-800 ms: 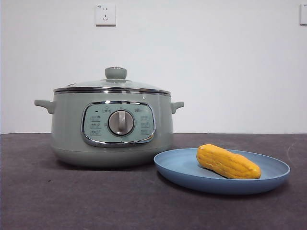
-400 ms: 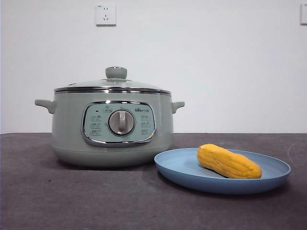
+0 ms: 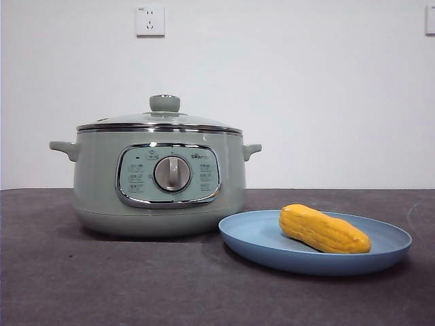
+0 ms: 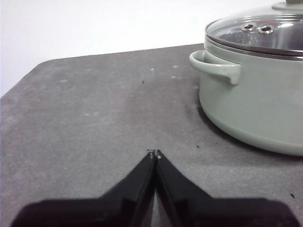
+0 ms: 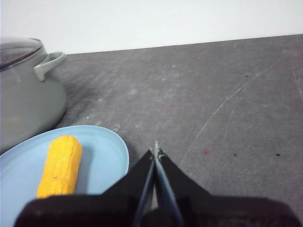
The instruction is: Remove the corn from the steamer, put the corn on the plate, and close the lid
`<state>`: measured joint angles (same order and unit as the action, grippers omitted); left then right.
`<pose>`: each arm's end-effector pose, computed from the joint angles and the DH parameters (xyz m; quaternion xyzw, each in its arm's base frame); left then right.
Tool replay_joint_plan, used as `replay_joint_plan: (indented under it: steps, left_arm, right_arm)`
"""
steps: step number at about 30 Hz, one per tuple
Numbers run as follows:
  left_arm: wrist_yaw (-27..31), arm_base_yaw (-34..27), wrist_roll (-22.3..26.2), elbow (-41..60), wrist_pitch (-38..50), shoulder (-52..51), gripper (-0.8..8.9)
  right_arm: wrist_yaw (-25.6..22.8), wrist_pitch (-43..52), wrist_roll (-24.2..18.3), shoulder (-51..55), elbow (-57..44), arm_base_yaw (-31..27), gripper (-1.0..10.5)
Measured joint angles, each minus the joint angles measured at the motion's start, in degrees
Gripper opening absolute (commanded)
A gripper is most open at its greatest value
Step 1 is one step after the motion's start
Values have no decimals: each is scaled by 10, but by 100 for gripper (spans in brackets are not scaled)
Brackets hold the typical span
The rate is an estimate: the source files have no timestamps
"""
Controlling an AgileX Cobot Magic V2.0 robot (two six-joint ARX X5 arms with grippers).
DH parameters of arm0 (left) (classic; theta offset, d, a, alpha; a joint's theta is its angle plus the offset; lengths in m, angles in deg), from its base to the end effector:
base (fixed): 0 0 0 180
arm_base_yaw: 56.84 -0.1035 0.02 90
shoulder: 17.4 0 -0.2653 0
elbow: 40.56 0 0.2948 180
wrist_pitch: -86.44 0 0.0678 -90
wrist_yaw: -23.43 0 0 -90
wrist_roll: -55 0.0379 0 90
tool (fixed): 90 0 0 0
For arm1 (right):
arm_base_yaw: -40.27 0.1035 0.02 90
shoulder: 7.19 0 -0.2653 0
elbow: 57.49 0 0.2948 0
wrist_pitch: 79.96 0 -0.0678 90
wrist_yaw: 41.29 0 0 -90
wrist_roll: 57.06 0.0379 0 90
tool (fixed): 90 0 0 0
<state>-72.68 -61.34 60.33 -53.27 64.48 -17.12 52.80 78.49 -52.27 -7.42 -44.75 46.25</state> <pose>0.1465 0.0075 0.1508 0.0387 0.0820 -0.0178 0.9957 0.1457 0.0180 0.1518 0.0402 0.0824 0.0841 0.9922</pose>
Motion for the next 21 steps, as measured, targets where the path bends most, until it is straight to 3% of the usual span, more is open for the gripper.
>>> replay_joint_plan:
  steps: [21]
  left_arm:
    - [0,0,0,0,0,0,-3]
  right_arm:
    - [0,0,6,0,0,0,1]
